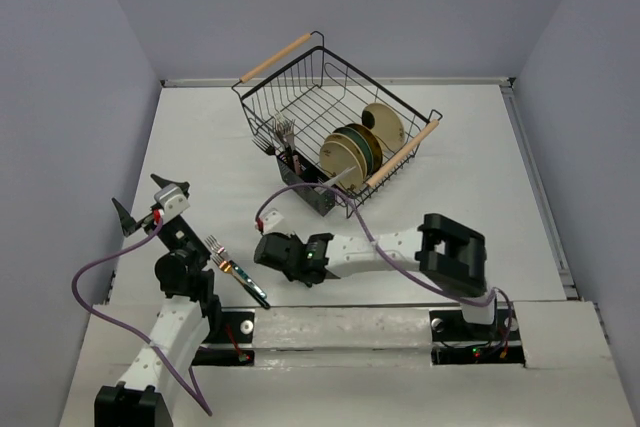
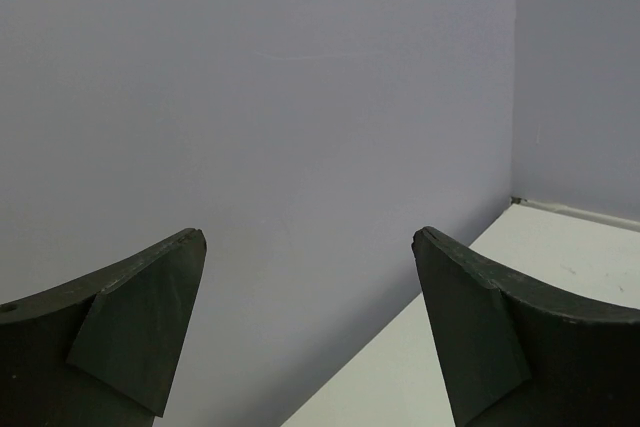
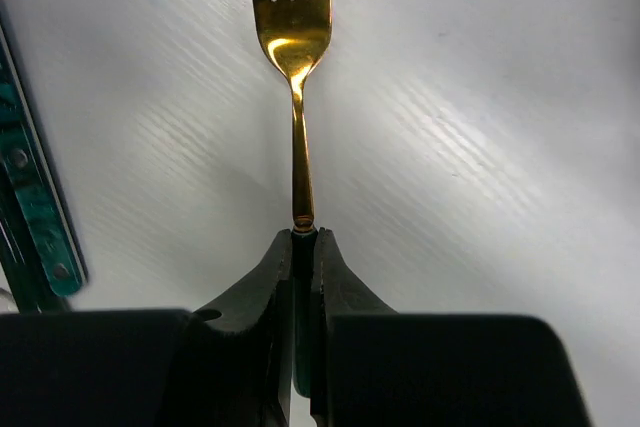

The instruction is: Sort the eating utensils into containers

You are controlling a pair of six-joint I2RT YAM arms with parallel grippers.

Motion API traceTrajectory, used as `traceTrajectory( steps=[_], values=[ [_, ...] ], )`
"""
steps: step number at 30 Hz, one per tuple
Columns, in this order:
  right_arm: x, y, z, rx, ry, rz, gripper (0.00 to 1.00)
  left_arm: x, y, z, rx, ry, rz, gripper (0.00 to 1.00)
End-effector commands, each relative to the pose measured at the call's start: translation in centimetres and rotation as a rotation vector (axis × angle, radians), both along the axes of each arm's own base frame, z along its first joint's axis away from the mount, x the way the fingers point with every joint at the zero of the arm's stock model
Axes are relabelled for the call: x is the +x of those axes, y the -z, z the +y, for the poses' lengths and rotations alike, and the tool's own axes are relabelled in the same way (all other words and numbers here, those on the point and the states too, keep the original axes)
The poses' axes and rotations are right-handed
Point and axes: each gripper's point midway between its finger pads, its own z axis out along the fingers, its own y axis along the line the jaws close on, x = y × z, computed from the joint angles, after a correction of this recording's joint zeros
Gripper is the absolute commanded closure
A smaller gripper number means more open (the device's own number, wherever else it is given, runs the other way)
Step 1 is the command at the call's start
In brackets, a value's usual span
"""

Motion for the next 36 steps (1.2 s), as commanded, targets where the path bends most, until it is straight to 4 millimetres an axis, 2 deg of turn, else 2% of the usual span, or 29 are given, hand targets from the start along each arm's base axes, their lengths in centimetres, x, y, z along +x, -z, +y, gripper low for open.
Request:
traceTrajectory(
  steps=[1, 2, 4, 6, 8, 10, 12, 13, 15, 16, 17, 18, 19, 21, 22, 23, 25, 26, 27, 28, 29, 31, 34, 36],
  values=[
    [2.8, -10.9, 1.6, 0.365, -0.028, -0.247, 1.0, -0.3, 6.3, -0.1, 0.011, 0.008, 0.115, 0.01],
    [3.0, -12.5, 2.1, 0.457, -0.043, -0.299, 1.0, -0.4, 6.3, 0.0, 0.011, 0.004, 0.115, 0.01],
    [3.5, -16.1, 2.0, 0.508, -0.114, -0.414, 1.0, -0.5, 6.3, 0.1, 0.01, 0.001, 0.111, 0.01],
    [4.3, -19.1, 2.7, 0.569, -0.138, -0.491, 1.0, -0.5, 6.3, 0.1, 0.012, 0.0, 0.113, 0.01],
    [6.1, -19.6, 2.6, 0.521, -0.134, -0.513, 1.0, -0.5, 6.3, 0.0, 0.013, 0.001, 0.113, 0.01],
    [7.0, -21.4, 3.1, 0.533, -0.136, -0.541, 1.0, -0.4, 6.3, 0.0, 0.013, 0.003, 0.116, 0.01],
    [7.7, -21.9, 3.5, 0.544, -0.143, -0.544, 1.0, -0.5, 6.3, 0.0, 0.013, 0.001, 0.116, 0.01],
    [8.7, -22.8, 3.5, 0.562, -0.131, -0.557, 1.0, -0.5, 6.4, 0.0, 0.013, 0.003, 0.116, 0.01],
    [9.3, -23.9, 3.7, 0.589, -0.128, -0.586, 1.0, -0.4, 6.3, 0.0, 0.014, 0.004, 0.116, 0.01],
    [10.7, -24.6, 3.1, 0.568, -0.128, -0.638, 1.0, -0.4, 6.4, 0.0, 0.014, 0.005, 0.12, 0.01],
    [10.7, -25.3, 3.2, 0.584, -0.134, -0.658, 1.0, -0.3, 6.4, -0.1, 0.016, 0.007, 0.121, 0.01],
    [11.5, -27.0, 3.0, 0.611, -0.125, -0.697, 1.0, -0.2, 6.5, -0.1, 0.017, 0.011, 0.126, 0.01],
    [12.1, -27.7, 2.8, 0.616, -0.115, -0.716, 1.0, -0.2, 6.5, -0.1, 0.016, 0.011, 0.127, 0.01],
    [14.6, -29.9, 1.3, 0.619, -0.016, -0.786, 1.0, -0.1, 6.6, -0.2, 0.017, 0.015, 0.131, 0.01],
    [14.7, -29.9, 1.3, 0.614, -0.018, -0.791, 1.0, -0.1, 6.6, -0.2, 0.017, 0.015, 0.131, 0.01],
    [16.3, -30.6, 0.0, 0.616, 0.056, -0.827, 1.0, -0.1, 6.6, -0.2, 0.017, 0.015, 0.131, 0.01],
    [17.8, -30.9, -1.4, 0.62, 0.123, -0.86, 1.0, -0.1, 6.5, -0.2, 0.017, 0.016, 0.129, 0.01],
    [18.9, -31.6, -2.4, 0.649, 0.169, -0.889, 1.0, -0.1, 6.6, -0.2, 0.018, 0.016, 0.132, 0.01],
    [18.9, -31.6, -2.6, 0.658, 0.18, -0.898, 1.0, -0.1, 6.6, -0.2, 0.017, 0.016, 0.131, 0.01],
    [19.5, -30.9, -3.2, 0.644, 0.196, -0.91, 1.0, -0.1, 6.6, -0.2, 0.017, 0.016, 0.131, 0.01],
    [19.5, -31.2, -3.3, 0.67, 0.204, -0.93, 1.0, -0.1, 6.6, -0.2, 0.018, 0.016, 0.132, 0.01],
    [19.9, -30.2, -3.5, 0.654, 0.2, -0.936, 1.0, -0.1, 6.6, -0.2, 0.019, 0.021, 0.131, 0.01],
    [20.1, -28.2, -2.7, 0.648, 0.179, -0.929, 1.0, 0.0, 6.7, -0.3, 0.02, 0.028, 0.132, 0.01],
    [20.3, -27.5, -2.8, 0.64, 0.191, -0.934, 1.0, 0.1, 6.7, -0.4, 0.021, 0.029, 0.135, 0.01]
  ],
)
